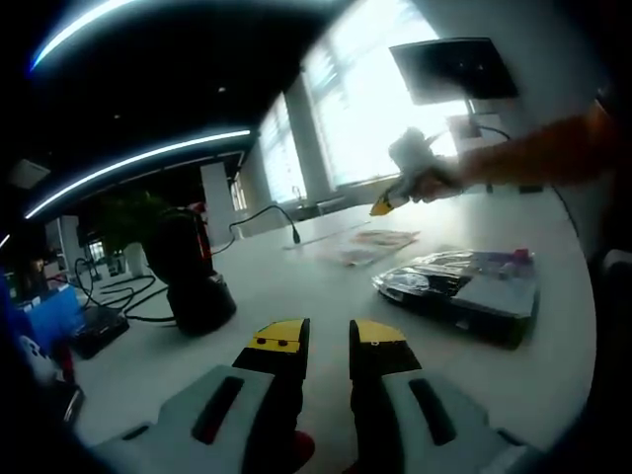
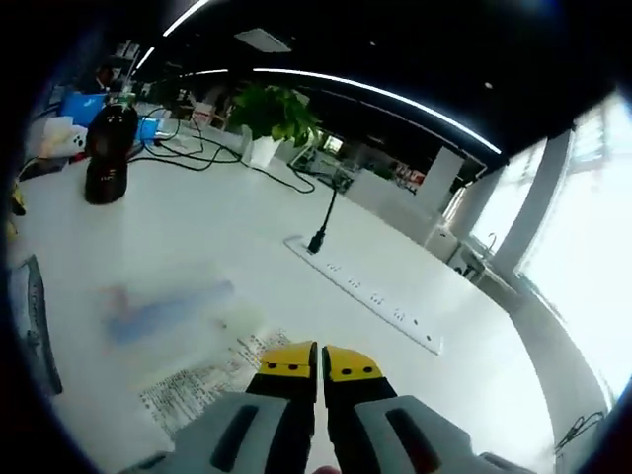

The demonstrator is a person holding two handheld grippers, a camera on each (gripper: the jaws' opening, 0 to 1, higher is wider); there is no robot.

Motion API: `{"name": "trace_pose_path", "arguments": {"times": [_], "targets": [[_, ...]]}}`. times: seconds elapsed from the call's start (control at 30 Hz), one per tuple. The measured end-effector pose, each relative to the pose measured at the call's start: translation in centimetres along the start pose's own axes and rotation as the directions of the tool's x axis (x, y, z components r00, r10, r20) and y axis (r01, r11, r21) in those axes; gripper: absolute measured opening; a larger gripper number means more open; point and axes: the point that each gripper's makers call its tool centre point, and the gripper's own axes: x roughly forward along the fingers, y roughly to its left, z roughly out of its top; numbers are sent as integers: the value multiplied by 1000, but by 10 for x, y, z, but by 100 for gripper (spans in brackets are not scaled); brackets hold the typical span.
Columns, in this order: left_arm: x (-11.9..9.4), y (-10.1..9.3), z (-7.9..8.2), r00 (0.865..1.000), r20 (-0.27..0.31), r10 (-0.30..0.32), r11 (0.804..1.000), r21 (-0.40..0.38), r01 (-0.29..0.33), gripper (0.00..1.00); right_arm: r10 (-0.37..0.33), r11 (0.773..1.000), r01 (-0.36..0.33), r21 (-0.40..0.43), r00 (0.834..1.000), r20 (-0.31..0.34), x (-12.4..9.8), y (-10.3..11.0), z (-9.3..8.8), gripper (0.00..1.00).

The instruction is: Clip sheet goods on table flip sheet goods clip sheet goods scan sheet goods put sheet goods back to table

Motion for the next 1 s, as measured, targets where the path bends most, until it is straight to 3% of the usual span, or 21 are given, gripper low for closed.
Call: {"name": "trace_pose_path", "arguments": {"times": [0.33,0.47,0.73,1.0], "targets": [[0,0,-1,1000,-2,1,1000,4,-1,9,-4,1000,3,19,999,44,-26,1,13,0],[0,1,-1,1000,-4,3,1000,5,-3,9,-2,996,-6,87,996,87,-43,3,23,0],[0,2,0,1000,0,2,1000,-14,-2,9,4,999,-11,51,992,129,-74,6,34,0],[-1,2,0,1000,4,1,1000,-23,-1,9,0,998,-10,56,986,167,-116,20,30,0]]}}
